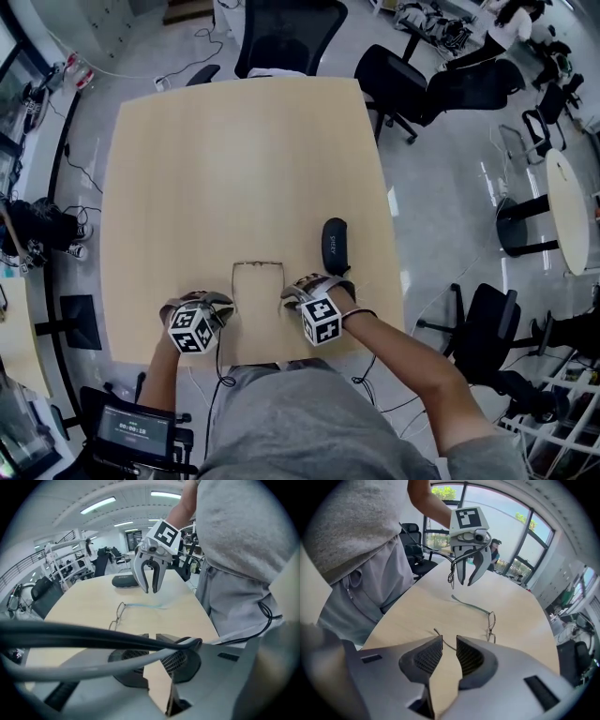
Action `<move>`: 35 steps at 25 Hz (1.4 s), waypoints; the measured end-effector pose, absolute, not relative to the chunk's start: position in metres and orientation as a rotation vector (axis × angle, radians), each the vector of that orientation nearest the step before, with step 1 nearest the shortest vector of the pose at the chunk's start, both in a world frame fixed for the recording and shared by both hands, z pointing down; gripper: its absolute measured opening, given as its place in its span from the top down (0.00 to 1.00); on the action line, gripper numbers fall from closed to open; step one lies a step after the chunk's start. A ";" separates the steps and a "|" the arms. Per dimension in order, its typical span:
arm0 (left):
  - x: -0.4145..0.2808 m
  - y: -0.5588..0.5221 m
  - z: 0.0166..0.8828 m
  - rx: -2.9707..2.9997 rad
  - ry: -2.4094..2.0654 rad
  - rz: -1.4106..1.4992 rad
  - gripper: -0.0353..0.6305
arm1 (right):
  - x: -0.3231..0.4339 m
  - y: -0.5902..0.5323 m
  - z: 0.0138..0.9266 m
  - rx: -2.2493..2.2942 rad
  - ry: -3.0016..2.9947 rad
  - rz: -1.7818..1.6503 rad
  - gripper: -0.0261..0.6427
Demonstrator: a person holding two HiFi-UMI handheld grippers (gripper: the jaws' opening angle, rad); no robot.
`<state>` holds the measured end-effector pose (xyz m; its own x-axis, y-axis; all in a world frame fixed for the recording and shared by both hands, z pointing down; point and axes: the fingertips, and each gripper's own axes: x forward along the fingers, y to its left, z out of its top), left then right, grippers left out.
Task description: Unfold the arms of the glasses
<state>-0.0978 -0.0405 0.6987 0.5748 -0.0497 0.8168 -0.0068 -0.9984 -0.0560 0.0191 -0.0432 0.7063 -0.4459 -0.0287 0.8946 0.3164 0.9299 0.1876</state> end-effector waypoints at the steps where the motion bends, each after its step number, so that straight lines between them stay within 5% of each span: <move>1: -0.095 -0.042 0.692 -2.761 0.098 -1.405 0.89 | 0.020 -0.044 0.701 -0.180 -2.015 -0.391 0.83; 10: -0.079 -0.042 0.645 -2.804 0.386 -1.272 0.89 | 0.022 -0.047 0.647 0.090 -2.194 -0.245 0.84; 13: -0.072 -0.041 0.626 -2.836 0.495 -1.204 0.89 | 0.027 -0.042 0.628 0.172 -2.263 -0.171 0.93; 23: -0.054 -0.041 0.539 -2.927 0.902 -0.762 0.93 | 0.048 -0.025 0.563 0.457 -2.479 0.211 0.95; 35: -0.055 0.002 0.429 -2.871 1.268 -0.324 0.94 | 0.074 0.008 0.442 0.645 -2.712 0.037 0.95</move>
<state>-0.0547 0.0019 0.4293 0.6560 -0.7298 0.1927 -0.7327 -0.6770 -0.0699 0.0741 0.0077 0.4421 -0.8345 -0.4317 0.3424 -0.4407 0.8959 0.0553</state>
